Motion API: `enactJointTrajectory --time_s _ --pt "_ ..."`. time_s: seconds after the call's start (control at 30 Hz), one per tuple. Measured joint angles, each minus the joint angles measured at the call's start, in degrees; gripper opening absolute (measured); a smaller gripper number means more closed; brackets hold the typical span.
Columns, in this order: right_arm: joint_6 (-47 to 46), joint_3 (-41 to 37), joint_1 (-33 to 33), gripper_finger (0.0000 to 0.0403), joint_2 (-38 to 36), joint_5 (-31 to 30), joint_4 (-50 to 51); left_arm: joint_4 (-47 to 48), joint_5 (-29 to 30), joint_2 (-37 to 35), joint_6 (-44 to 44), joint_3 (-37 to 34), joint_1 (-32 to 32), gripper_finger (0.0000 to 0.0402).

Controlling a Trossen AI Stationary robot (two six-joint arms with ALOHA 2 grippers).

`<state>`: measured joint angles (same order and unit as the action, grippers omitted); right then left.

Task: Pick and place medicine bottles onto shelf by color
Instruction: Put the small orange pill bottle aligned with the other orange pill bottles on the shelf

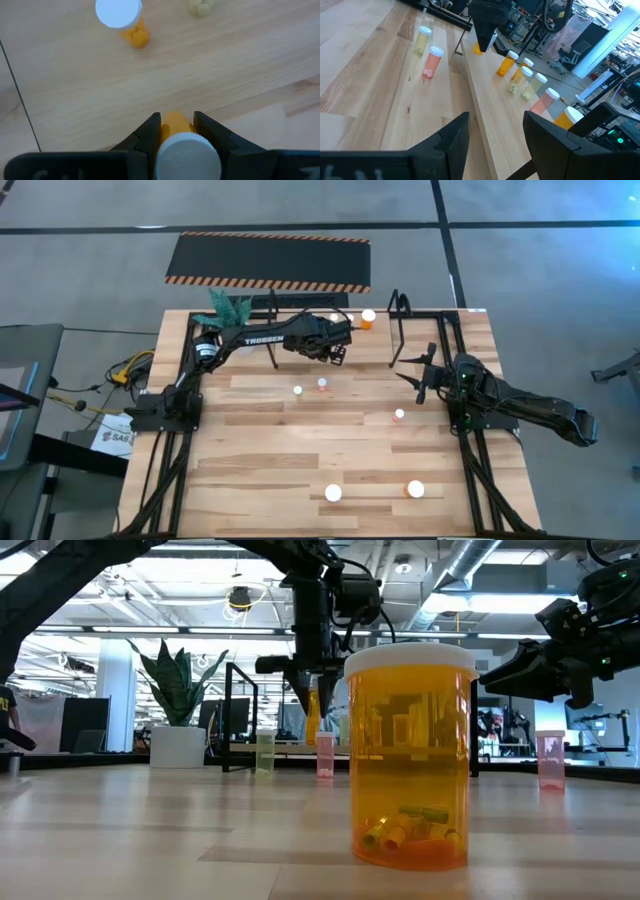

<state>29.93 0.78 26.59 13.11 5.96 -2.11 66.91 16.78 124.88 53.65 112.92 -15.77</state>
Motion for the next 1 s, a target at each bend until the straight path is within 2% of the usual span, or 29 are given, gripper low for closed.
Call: enactJointTrajectory --time_s 0.37,1.0 --pt "0.0 0.0 0.0 0.0207 0.0 0.0 0.0 -3.3 1.9 -0.2 1.2 -1.9 0.3 0.0087" --pt "0.0 0.0 0.0 0.0207 0.0 0.0 0.0 -6.6 3.9 -0.2 10.9 -6.2 0.0 0.0087"
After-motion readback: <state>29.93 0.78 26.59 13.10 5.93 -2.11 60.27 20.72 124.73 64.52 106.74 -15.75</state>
